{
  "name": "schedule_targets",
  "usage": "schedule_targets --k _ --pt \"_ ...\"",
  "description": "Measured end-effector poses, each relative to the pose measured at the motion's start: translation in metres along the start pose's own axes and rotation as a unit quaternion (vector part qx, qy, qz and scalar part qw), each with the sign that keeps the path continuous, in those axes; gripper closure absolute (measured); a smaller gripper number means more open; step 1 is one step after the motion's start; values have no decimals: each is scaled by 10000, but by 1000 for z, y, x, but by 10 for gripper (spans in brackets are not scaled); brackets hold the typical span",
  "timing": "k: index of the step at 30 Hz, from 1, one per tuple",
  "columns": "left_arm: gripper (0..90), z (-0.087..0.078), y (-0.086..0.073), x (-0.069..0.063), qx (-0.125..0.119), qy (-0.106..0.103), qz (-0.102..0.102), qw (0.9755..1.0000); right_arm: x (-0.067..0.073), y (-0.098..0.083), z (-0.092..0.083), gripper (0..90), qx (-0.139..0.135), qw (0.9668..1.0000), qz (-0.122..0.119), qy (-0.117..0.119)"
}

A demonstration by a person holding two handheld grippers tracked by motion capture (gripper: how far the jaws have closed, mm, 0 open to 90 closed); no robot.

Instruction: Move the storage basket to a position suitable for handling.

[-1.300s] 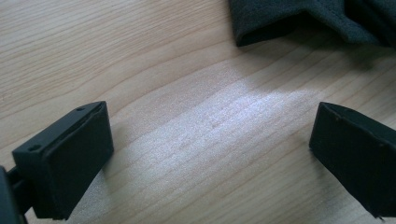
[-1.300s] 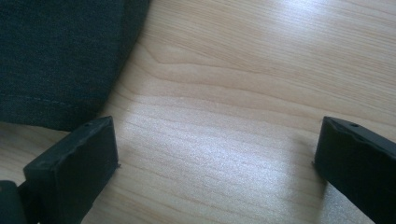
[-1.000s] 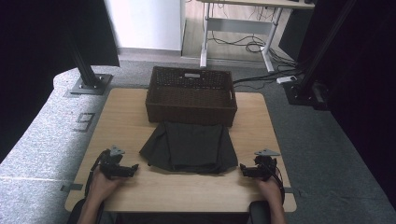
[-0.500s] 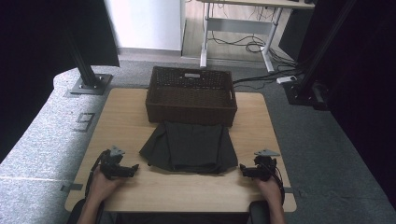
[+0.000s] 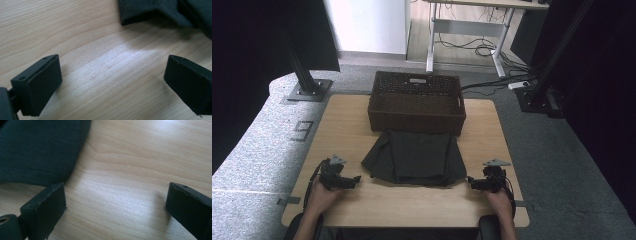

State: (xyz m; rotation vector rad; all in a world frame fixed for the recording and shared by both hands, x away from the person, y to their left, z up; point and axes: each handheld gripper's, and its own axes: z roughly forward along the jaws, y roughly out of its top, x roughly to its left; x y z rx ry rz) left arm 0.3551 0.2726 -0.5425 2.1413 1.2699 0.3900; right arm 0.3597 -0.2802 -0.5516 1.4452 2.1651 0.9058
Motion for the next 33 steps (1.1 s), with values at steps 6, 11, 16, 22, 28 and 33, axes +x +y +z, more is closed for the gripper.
schedule_targets --k 6,11,16,22,28,33 --pt "30 -4 7 -3 -96 -36 129 9999 -1 5 -6 30 -159 9996 122 176" --pt "70 -7 23 -4 -223 -17 263 9994 -2 19 -16 42 -347 9986 117 389" --pt "144 -7 43 -6 -361 -70 377 9986 0 27 -21 127 -436 9972 123 594" --pt "217 2 75 -17 -406 -91 667 9969 8 39 -18 197 -409 9963 41 760" --pt "288 17 96 -25 -370 -44 796 9961 14 53 -6 300 -391 9954 -26 873" --pt "334 34 107 -24 -338 -64 748 9966 23 68 10 319 -319 9953 -157 904"
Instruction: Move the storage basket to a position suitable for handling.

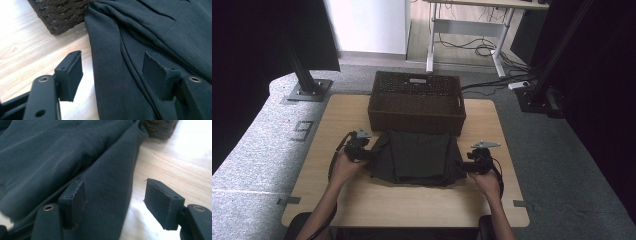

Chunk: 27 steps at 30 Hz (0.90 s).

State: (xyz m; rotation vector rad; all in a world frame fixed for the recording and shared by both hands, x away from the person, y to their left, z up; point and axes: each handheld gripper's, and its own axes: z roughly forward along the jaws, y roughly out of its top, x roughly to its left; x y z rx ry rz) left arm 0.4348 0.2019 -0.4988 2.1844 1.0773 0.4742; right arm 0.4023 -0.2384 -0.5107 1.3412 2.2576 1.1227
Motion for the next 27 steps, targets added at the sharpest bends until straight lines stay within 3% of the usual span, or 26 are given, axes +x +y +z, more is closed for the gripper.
schedule_targets --k 6,8,15,16,18,21,27 --pt "386 12 2 6 -27 -66 -191 9998 6 14 17 245 88 9997 -144 -168" --pt "386 17 1 8 -27 -267 -327 9991 6 16 23 255 143 9995 -163 -232" --pt "476 31 -6 9 164 -246 -344 9990 -2 13 37 425 447 9978 -276 -392" --pt "495 36 -8 7 290 -234 -254 9990 -5 9 41 488 565 9972 -302 -394" --pt "518 39 -10 5 380 -241 -173 9988 -6 6 43 516 634 9966 -321 -419" --pt "586 39 -13 5 259 -254 -229 9991 -8 4 43 638 669 9967 -301 -353" --pt "670 38 -14 0 243 -256 -211 9992 -5 1 42 741 638 9972 -305 -245"
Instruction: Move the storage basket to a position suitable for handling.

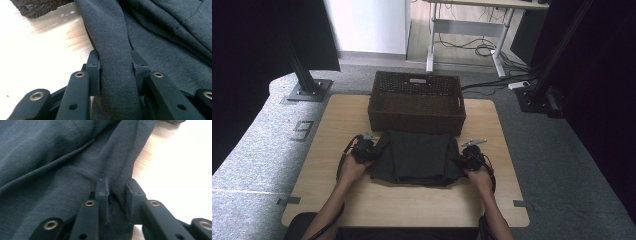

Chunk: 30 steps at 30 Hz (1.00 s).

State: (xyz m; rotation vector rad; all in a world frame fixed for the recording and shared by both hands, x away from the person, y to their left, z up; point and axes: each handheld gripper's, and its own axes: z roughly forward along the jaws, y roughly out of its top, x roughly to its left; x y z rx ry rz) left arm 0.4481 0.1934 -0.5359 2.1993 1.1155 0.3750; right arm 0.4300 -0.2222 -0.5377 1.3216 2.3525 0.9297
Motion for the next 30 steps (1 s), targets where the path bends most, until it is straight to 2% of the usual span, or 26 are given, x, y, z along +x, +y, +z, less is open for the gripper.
schedule_targets --k 8,19,30 --pt "664 -9 -9 -9 94 5 4 10000 8 -8 -6 761 0 9999 -66 105" --pt "611 -32 -37 -24 67 -64 98 9999 22 -21 -17 751 67 9993 -271 237" --pt "581 -49 -59 -36 32 -99 145 9998 36 -33 -27 750 78 9986 -351 399"
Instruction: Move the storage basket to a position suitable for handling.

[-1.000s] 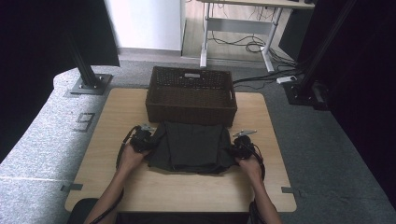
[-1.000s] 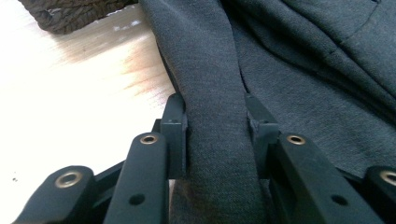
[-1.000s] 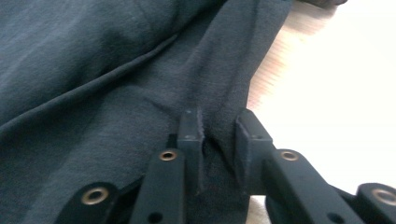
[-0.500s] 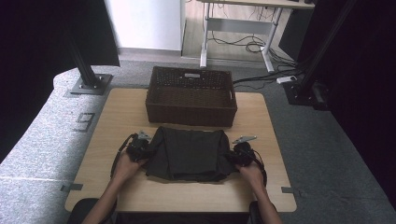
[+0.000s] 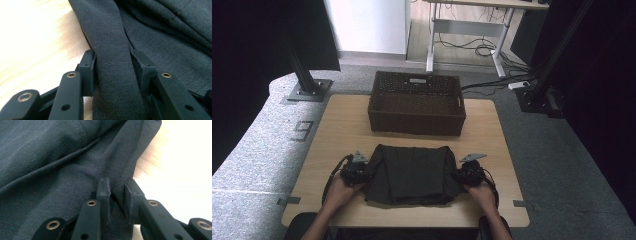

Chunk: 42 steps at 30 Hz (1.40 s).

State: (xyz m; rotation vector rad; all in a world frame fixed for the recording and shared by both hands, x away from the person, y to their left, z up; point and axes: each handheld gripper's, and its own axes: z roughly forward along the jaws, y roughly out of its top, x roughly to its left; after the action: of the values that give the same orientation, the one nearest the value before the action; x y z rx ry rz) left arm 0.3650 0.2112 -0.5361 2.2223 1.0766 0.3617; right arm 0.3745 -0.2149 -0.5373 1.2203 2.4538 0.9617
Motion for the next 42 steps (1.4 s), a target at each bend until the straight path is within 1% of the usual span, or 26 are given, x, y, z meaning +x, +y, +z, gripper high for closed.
schedule_targets --k 4,5,9,10,12,14,19,22,29,33,42 --pt "582 -6 -7 -5 -26 1 -6 10000 7 -5 -3 750 -19 10000 -49 47" --pt "582 -7 -9 -6 -34 12 -11 10000 10 -8 -6 743 -7 9999 -73 99" --pt "582 -12 -17 -14 -84 21 -41 10000 13 -12 -9 736 8 9999 -116 127" --pt "582 -14 -19 -17 -78 17 -27 10000 15 -14 -11 736 24 9998 -131 146" --pt "582 -16 -22 -20 -65 15 -14 10000 16 -15 -12 736 18 9998 -158 150" --pt "582 -20 -26 -25 -48 -1 5 10000 19 -20 -15 736 16 9996 -193 194" --pt "582 -24 -30 -31 -21 -16 1 10000 25 -26 -19 736 -1 9994 -208 282" --pt "582 -28 -34 -36 31 -40 34 10000 28 -30 -22 736 2 9992 -233 311" --pt "574 -34 -40 -43 84 -77 65 9999 35 -37 -27 736 14 9989 -298 365" --pt "569 -38 -44 -48 123 -121 90 9998 40 -40 -31 734 77 9986 -398 352" --pt "561 -44 -50 -53 167 -171 132 9996 45 -44 -35 733 145 9982 -425 387"
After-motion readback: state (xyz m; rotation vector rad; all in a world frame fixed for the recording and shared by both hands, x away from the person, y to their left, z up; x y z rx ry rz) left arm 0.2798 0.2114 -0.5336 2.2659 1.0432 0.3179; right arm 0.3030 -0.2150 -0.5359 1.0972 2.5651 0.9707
